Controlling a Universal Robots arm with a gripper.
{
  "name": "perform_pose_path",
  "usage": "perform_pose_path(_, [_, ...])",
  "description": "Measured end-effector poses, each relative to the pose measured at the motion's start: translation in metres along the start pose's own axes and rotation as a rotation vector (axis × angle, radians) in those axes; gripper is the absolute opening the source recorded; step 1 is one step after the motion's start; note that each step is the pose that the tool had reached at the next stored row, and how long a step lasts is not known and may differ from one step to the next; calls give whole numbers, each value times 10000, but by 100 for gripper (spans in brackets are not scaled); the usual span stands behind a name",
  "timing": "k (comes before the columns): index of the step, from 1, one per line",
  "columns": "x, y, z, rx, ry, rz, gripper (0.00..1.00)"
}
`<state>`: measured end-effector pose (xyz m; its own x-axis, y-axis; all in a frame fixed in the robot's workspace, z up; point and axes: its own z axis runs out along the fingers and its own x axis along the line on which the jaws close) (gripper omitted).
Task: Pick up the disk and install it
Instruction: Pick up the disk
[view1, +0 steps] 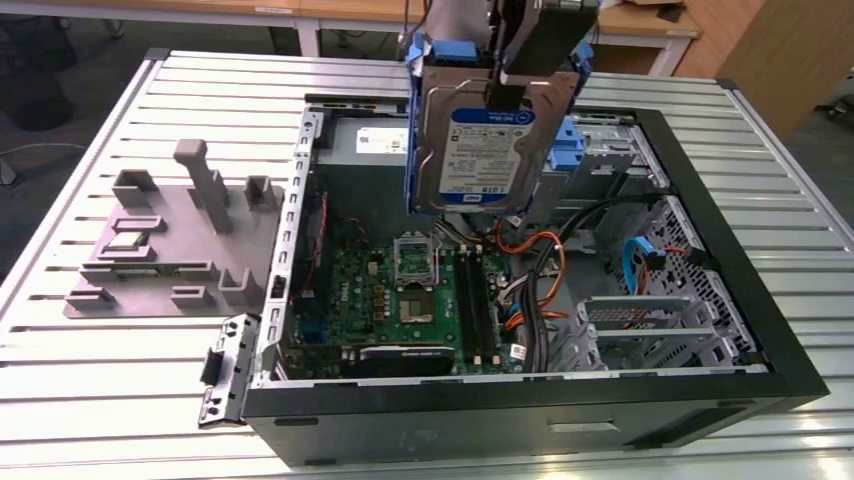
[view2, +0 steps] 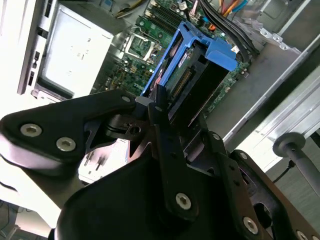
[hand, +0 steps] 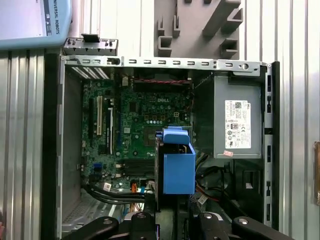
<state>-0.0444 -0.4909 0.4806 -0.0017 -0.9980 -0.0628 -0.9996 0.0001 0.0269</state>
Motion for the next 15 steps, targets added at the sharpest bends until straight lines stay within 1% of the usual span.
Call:
perform_pose_path(12, [270, -25, -16, 1, 0, 14, 35])
perform_pose_path(15, [325, -35, -19, 1, 2, 18, 35])
